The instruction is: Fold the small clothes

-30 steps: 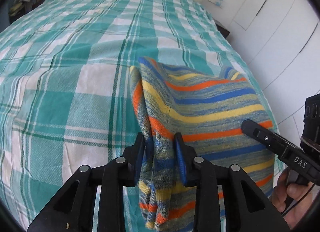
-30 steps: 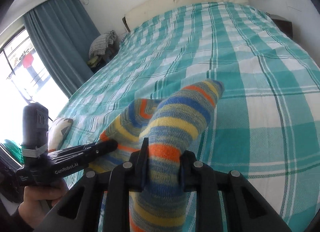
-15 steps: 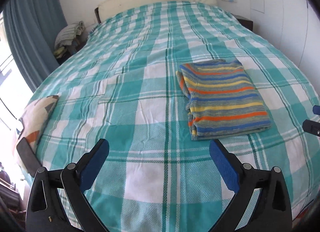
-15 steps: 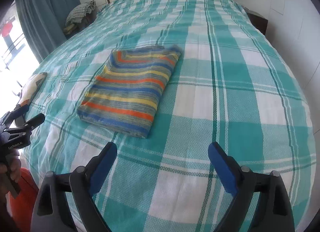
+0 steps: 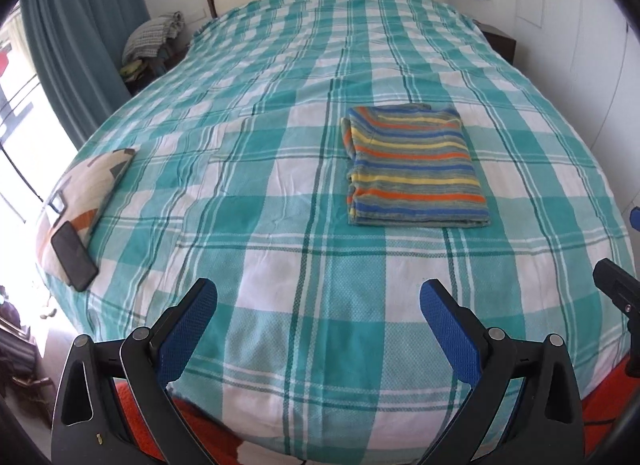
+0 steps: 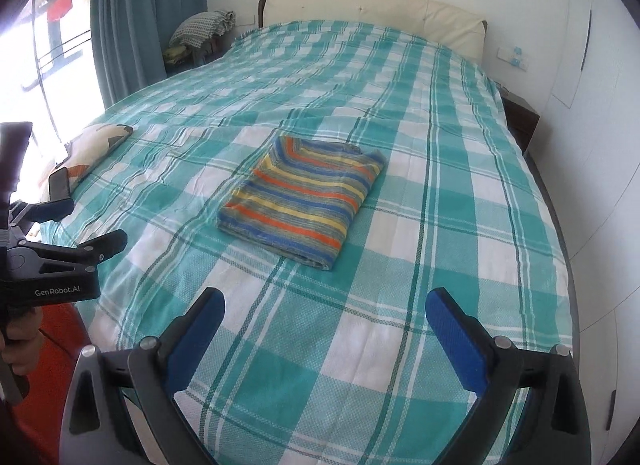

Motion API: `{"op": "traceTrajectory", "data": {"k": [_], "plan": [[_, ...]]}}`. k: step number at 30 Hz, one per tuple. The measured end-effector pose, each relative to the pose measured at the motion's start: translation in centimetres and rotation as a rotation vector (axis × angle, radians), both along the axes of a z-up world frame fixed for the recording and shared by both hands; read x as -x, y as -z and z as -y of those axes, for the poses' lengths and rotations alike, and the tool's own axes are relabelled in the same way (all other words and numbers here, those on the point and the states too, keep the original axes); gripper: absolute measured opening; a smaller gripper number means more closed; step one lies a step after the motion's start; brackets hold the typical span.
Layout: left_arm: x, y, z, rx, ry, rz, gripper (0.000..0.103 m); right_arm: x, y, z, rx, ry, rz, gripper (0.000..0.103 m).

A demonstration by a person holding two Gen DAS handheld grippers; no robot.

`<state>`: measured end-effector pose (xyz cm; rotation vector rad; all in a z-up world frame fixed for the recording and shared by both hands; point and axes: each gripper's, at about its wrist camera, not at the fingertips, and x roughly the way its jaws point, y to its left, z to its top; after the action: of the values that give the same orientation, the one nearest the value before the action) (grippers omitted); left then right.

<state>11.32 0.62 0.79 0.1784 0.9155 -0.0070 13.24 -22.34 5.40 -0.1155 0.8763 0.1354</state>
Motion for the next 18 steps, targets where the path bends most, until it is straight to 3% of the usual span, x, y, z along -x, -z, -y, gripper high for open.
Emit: {"op": "traceTrajectory", "data": {"k": [8,18], "plan": [[4.0,-0.4,1.2,-0.082,0.041,-0.012,0.102,3.8,-0.8,-0.4,0.012,0.014,-0.035,0.1],[9.3,-2.2,-0.7,-0.008,0.064,-0.082,0.102,8.6,-2.9,-0.9,-0.018,0.011,-0.097,0.102]]}}
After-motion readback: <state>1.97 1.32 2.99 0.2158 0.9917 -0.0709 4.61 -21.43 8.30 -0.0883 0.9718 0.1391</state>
